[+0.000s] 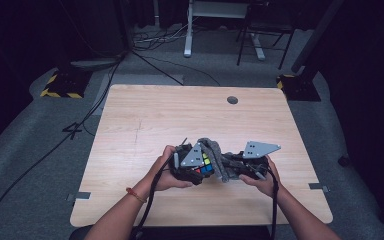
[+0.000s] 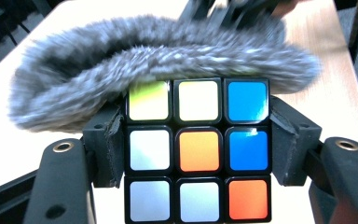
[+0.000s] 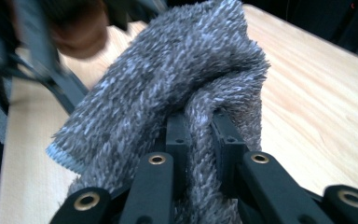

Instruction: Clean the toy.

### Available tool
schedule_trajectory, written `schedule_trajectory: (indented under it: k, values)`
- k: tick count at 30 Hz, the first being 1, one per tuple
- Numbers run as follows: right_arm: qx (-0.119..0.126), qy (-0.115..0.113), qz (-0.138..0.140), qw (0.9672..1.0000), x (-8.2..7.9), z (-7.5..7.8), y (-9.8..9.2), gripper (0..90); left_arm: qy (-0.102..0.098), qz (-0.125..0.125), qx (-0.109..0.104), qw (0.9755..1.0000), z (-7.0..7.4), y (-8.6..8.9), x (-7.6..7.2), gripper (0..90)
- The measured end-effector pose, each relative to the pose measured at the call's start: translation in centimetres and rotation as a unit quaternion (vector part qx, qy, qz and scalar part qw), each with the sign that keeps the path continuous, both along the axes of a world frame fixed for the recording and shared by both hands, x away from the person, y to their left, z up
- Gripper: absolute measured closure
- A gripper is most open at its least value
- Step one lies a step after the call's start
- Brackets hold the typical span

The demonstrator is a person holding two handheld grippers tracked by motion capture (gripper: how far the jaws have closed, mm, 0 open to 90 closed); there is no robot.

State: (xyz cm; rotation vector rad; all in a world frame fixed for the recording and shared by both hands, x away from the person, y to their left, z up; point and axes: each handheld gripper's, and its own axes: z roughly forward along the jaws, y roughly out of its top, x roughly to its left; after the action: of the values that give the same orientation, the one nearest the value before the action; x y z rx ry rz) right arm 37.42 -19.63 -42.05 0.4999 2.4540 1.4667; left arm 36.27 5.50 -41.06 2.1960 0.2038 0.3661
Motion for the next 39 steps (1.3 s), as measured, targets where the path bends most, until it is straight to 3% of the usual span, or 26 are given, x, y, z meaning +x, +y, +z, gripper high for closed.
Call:
schedule_trajectory:
  k: [2,4,8,12,14,18,20,27,32,39]
  values:
    - [-0.008,0.012,-0.004,0.9999,0.4,-0.5,-0.2,79.9,-0.005,-0.002,-0.006,1.0000,0.2,0.3,-0.1,33.4]
    - [-0.021,0.027,-0.005,0.9994,0.9,-1.1,-0.3,79.9,-0.003,-0.011,-0.031,0.9995,0.5,0.7,-0.2,33.4]
    - [-0.018,0.058,0.014,0.9980,1.4,-1.9,0.0,79.8,-0.005,-0.022,-0.062,0.9978,1.2,1.1,-0.5,33.3]
    - [0.013,0.071,0.039,0.9966,1.0,-1.8,0.2,80.0,-0.013,-0.024,-0.047,0.9985,0.7,0.9,-0.6,33.1]
    - [0.016,0.067,0.042,0.9967,0.9,-1.6,0.1,80.0,-0.005,-0.027,-0.054,0.9982,0.7,1.0,-0.4,32.9]
    - [0.046,0.072,0.040,0.9955,1.0,-1.3,-0.6,80.1,-0.007,-0.019,-0.032,0.9993,0.3,1.0,-0.2,32.5]
    - [0.053,0.068,0.039,0.9955,1.0,-1.1,-0.7,80.1,-0.006,-0.017,-0.034,0.9992,0.2,1.0,-0.2,32.5]
    - [0.053,0.056,0.030,0.9966,0.8,-0.8,-0.7,80.2,-0.005,-0.011,-0.022,0.9997,0.1,0.6,0.0,32.3]
    - [0.059,0.043,0.041,0.9965,0.4,-0.3,-0.6,80.1,-0.009,-0.009,0.015,0.9998,-0.6,-0.1,-0.1,32.7]
    - [0.036,0.027,0.028,0.9986,0.1,0.0,-0.3,80.0,0.004,-0.012,-0.005,0.9999,-0.3,0.3,0.2,33.3]
